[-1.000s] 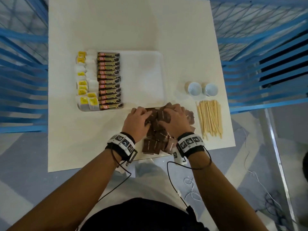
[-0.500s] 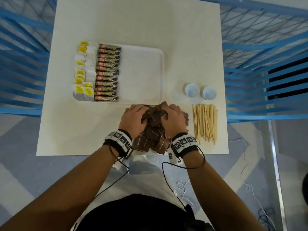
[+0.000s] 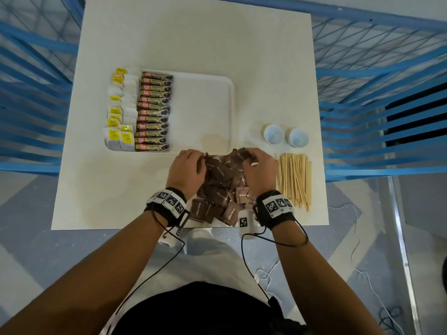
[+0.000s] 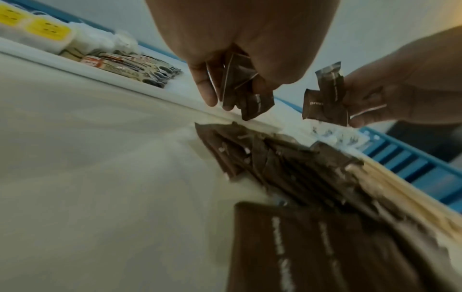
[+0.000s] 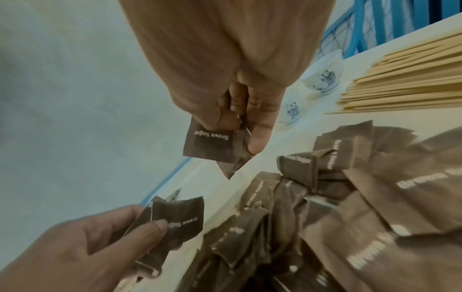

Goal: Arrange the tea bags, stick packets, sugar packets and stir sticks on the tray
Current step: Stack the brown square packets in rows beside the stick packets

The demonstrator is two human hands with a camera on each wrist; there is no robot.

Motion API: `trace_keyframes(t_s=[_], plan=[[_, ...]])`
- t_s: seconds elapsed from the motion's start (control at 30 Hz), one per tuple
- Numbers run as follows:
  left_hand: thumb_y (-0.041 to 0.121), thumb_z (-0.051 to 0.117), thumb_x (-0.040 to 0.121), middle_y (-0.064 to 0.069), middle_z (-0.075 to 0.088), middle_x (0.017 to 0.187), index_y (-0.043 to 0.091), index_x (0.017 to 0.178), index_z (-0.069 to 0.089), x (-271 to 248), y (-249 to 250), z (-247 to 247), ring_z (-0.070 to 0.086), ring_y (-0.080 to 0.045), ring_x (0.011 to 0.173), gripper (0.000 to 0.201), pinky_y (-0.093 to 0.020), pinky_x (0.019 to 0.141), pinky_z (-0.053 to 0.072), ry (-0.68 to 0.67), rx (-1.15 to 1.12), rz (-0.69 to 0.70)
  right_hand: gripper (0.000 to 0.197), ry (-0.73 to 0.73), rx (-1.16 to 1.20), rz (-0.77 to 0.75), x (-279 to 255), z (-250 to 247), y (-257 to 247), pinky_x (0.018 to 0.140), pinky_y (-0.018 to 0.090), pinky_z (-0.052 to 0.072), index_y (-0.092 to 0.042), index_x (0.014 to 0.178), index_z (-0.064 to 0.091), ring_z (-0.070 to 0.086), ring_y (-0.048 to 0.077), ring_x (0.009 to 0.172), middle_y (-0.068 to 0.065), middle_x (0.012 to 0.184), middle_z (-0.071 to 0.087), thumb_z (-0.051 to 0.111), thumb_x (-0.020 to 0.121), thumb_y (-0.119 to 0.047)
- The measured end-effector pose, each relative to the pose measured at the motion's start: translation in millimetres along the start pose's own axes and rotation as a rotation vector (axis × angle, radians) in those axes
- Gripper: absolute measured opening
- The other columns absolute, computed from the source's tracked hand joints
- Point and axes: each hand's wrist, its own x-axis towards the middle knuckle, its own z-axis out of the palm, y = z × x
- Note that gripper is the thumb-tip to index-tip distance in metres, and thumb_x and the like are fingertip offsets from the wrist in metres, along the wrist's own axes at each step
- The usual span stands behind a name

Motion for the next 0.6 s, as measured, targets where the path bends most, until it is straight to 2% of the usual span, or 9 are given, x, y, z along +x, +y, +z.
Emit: trace_keyframes(t_s=[0.13, 0.2, 0.23, 0.27, 0.3, 0.37, 0.4, 0.5, 0.6], plan=[[0.016, 0.059, 0.097, -0.004, 0.067, 0.084, 0.010, 0.096, 0.060, 3, 13, -22, 0.058, -0.017, 0.074, 0.007, -0.019, 0.068, 0.039, 0.072, -0.230, -0.246, 0.032, 0.031, 0.113, -0.029, 4, -3, -28, 0.082, 0.018, 0.056, -0.021, 0.100, 0.077, 0.064, -0.010, 0.084, -0.020, 0.088, 0.072, 0.059, 0.086, 0.001], [0.021, 0.060, 0.096, 0.005, 0.060, 0.075, 0.015, 0.084, 0.056, 10, 22, -37, 0.053, -0.010, 0.068, 0.014, -0.016, 0.058, 0.034, 0.031, -0.318, -0.403, 0.033, 0.031, 0.200, -0.043, 6, 0, -47, 0.080, 0.022, 0.059, -0.022, 0.100, 0.078, 0.068, -0.006, 0.085, -0.021, 0.088, 0.073, 0.059, 0.086, 0.001], [0.023, 0.060, 0.095, 0.006, 0.059, 0.074, 0.017, 0.080, 0.055, 13, 25, -42, 0.055, -0.011, 0.069, 0.017, -0.017, 0.057, 0.036, -0.009, -0.380, -0.469, 0.032, 0.014, 0.225, -0.053, 7, 3, -54, 0.079, 0.027, 0.061, -0.022, 0.101, 0.077, 0.070, -0.001, 0.086, -0.019, 0.089, 0.074, 0.059, 0.087, -0.002], [0.026, 0.061, 0.091, 0.004, 0.062, 0.076, 0.018, 0.078, 0.057, 16, 25, -44, 0.060, -0.015, 0.073, 0.016, -0.020, 0.063, 0.043, -0.035, -0.465, -0.522, 0.031, -0.006, 0.228, -0.058, 8, 8, -61, 0.078, 0.032, 0.061, -0.023, 0.102, 0.077, 0.071, 0.003, 0.085, -0.016, 0.090, 0.075, 0.059, 0.086, -0.004], [0.030, 0.063, 0.086, 0.000, 0.067, 0.079, 0.017, 0.079, 0.061, 20, 26, -49, 0.066, -0.022, 0.080, 0.014, -0.029, 0.071, 0.054, -0.050, -0.589, -0.572, 0.030, -0.028, 0.227, -0.055, 9, 12, -67, 0.078, 0.035, 0.062, -0.023, 0.103, 0.077, 0.071, 0.005, 0.083, -0.014, 0.090, 0.075, 0.060, 0.085, -0.006], [0.031, 0.065, 0.076, -0.011, 0.075, 0.092, 0.014, 0.088, 0.069, 25, 22, -54, 0.073, -0.033, 0.090, 0.021, -0.051, 0.082, 0.061, -0.036, -0.833, -0.646, 0.031, -0.075, 0.245, 0.012, 11, 19, -78, 0.081, 0.038, 0.061, -0.022, 0.104, 0.076, 0.071, 0.008, 0.080, -0.010, 0.089, 0.076, 0.061, 0.081, -0.010], [0.023, 0.064, 0.081, -0.016, 0.076, 0.099, 0.012, 0.097, 0.071, 26, 20, -57, 0.074, -0.035, 0.093, 0.021, -0.057, 0.084, 0.060, -0.030, -0.952, -0.660, 0.031, -0.100, 0.256, 0.052, 12, 22, -84, 0.083, 0.038, 0.061, -0.022, 0.105, 0.076, 0.072, 0.009, 0.082, -0.009, 0.090, 0.077, 0.062, 0.079, -0.012], [-0.007, 0.044, 0.095, -0.022, 0.071, 0.114, 0.009, 0.123, 0.065, 32, 19, -73, 0.073, -0.033, 0.094, 0.039, -0.051, 0.081, 0.061, -0.083, -1.204, -0.621, 0.028, -0.136, 0.205, 0.082, 14, 30, -97, 0.092, 0.030, 0.056, -0.019, 0.104, 0.077, 0.069, 0.006, 0.089, -0.007, 0.095, 0.077, 0.064, 0.081, -0.012], [-0.007, 0.043, 0.091, -0.024, 0.066, 0.121, 0.005, 0.129, 0.061, 38, 8, -86, 0.067, -0.035, 0.097, 0.043, -0.043, 0.075, 0.060, -0.198, -1.299, -0.540, 0.024, -0.141, 0.164, 0.097, 17, 39, -106, 0.093, 0.031, 0.055, -0.018, 0.102, 0.077, 0.069, 0.007, 0.090, -0.006, 0.094, 0.076, 0.065, 0.082, -0.014]])
